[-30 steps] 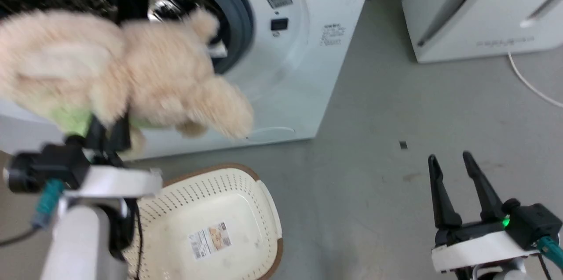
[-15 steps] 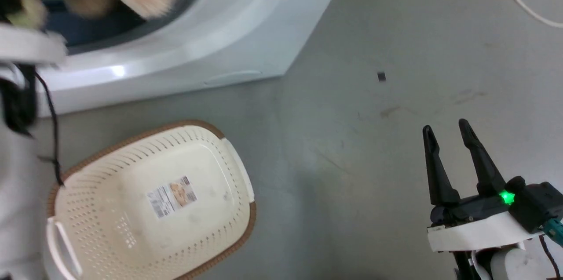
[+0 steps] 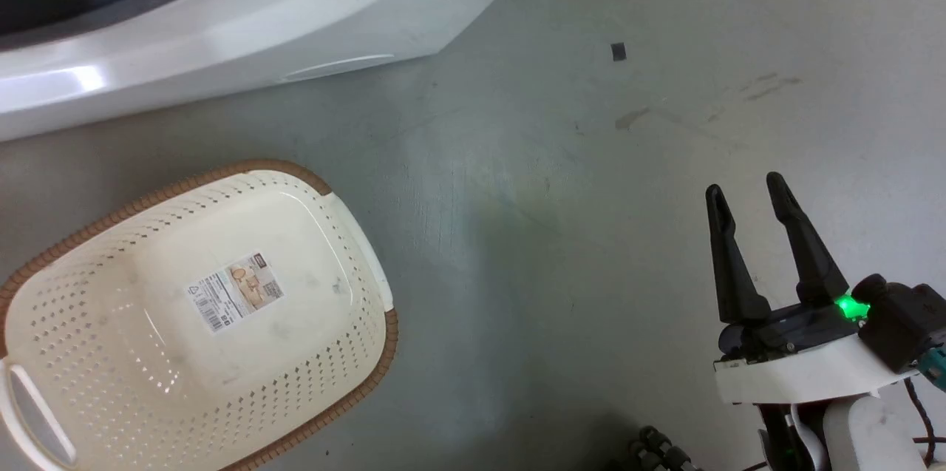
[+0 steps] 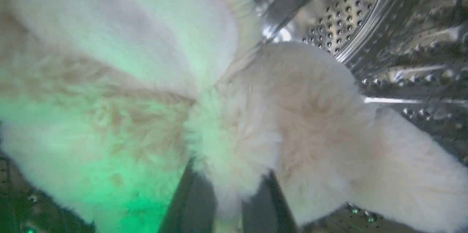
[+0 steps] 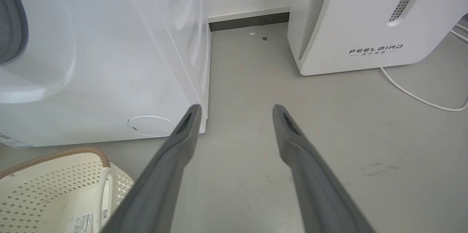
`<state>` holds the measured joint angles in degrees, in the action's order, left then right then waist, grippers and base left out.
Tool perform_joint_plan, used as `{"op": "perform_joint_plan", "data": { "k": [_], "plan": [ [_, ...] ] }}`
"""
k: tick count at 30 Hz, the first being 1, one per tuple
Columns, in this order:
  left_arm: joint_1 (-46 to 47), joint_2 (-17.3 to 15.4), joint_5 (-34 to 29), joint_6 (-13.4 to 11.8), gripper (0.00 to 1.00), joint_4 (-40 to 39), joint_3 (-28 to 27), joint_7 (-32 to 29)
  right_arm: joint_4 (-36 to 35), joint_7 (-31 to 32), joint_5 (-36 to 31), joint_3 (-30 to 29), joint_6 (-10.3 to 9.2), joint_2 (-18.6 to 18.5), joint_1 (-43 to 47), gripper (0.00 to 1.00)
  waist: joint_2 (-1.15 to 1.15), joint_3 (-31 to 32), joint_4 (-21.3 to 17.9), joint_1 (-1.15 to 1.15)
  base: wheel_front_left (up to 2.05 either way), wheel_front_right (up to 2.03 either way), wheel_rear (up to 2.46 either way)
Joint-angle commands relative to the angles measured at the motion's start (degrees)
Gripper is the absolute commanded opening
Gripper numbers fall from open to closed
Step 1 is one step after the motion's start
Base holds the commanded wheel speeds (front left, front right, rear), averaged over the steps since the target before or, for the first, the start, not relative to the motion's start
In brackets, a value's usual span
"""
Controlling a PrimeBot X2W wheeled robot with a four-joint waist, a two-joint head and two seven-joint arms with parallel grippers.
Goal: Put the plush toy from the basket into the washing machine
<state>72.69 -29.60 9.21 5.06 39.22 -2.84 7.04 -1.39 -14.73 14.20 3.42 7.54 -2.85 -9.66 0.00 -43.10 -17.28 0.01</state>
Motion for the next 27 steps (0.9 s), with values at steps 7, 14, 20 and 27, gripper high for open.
{"op": "perform_joint_plan", "data": {
  "k": [7,14,20,27],
  "plan": [
    [4.13,-1.18,-1.95,1.6,0.0,12.41,5.4,-8.23,-0.31,-0.27,0.37,0.14,-0.05,-0.03,-1.6,1.0,0.0,-2.08,0.19,-0.01,0.0,0.0,0.0],
    [5.53,-1.38,-0.06,2.37,0.0,19.22,9.55,-12.15,-0.14,-0.27,0.42,0.17,-0.05,-0.03,-2.05,1.0,0.0,-2.37,0.47,-0.01,0.0,0.0,0.0],
    [4.62,-1.36,3.16,2.41,0.0,20.52,13.97,-10.52,0.57,-0.27,0.29,0.04,-0.05,-0.03,-2.21,1.0,0.0,-1.09,1.0,-0.01,0.0,0.0,0.0],
    [-0.03,-0.7,8.95,2.42,1.0,21.47,19.28,-2.87,1.99,-0.27,-0.88,-0.99,-0.05,-0.03,-2.03,1.0,0.0,4.59,2.82,-0.01,0.0,0.0,0.0]
  ]
}}
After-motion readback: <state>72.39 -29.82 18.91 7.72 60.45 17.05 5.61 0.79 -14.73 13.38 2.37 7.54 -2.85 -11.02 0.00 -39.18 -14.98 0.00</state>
